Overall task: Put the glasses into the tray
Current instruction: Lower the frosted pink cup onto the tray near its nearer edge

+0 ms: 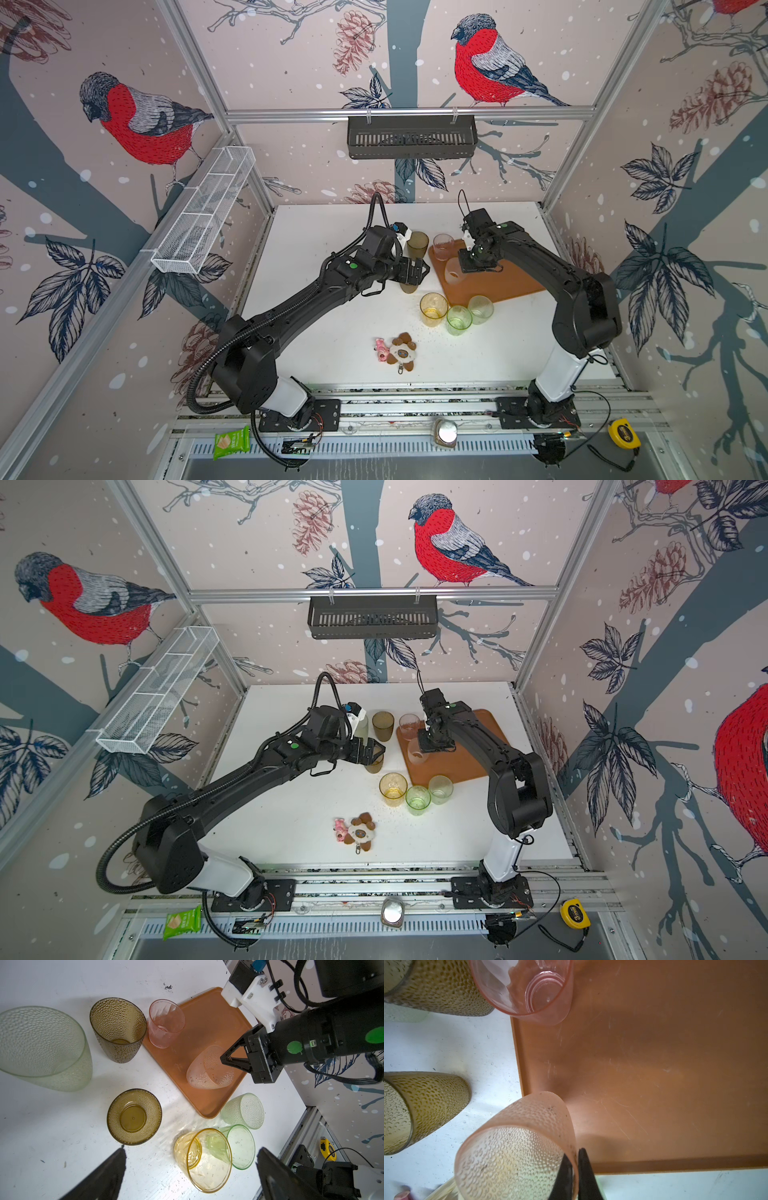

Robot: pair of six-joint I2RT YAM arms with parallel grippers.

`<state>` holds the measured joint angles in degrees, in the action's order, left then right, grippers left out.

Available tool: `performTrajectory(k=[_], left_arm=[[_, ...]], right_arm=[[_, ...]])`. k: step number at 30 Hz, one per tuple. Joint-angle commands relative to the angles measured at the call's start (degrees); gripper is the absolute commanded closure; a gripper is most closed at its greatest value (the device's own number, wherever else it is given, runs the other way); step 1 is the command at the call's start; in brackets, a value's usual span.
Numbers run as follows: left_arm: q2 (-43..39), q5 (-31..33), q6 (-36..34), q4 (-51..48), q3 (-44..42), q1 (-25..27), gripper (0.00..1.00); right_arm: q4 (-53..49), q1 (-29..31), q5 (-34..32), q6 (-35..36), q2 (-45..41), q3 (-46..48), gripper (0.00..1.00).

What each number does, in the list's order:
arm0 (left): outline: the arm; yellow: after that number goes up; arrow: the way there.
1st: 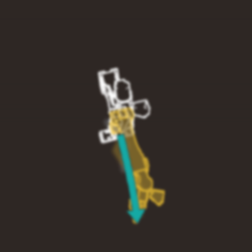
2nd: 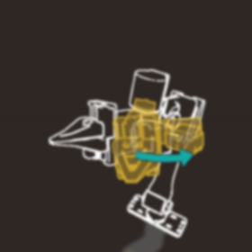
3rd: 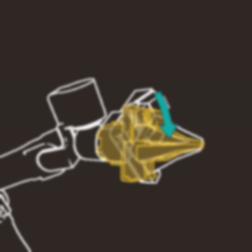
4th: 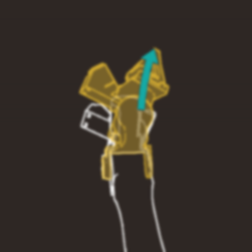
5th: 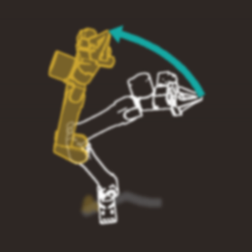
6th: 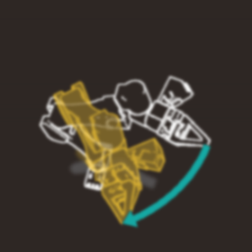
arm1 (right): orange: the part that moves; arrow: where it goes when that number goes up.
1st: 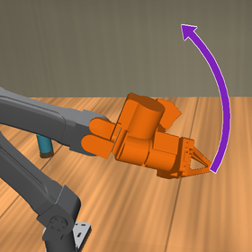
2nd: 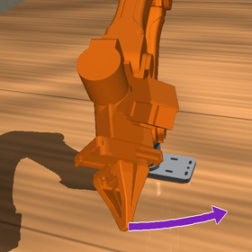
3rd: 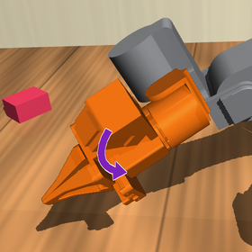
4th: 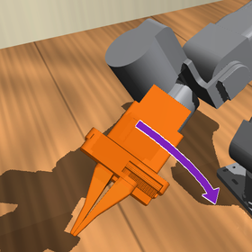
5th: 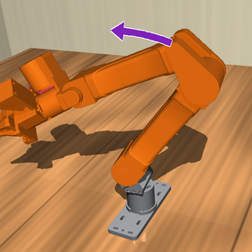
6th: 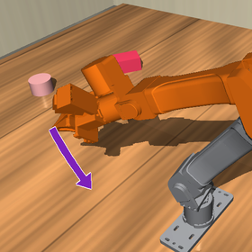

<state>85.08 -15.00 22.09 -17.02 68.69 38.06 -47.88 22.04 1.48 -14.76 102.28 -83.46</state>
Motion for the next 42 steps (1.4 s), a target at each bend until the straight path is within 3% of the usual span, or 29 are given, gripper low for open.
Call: performTrajectory(k=[1, 42], left_arm=[[-0.4, -0.3, -0.8, 2.2, 0.2, 0.1, 0.02], [-1.5, 0.8, -1.5, 1.7, -0.7, 1.0, 0.02]], right_arm=[[0.0, 0.0, -0.4, 0.5, -0.2, 0.3, 0.96], [3.2, 1.0, 0.2, -1.1, 0.9, 4.1, 0.95]])
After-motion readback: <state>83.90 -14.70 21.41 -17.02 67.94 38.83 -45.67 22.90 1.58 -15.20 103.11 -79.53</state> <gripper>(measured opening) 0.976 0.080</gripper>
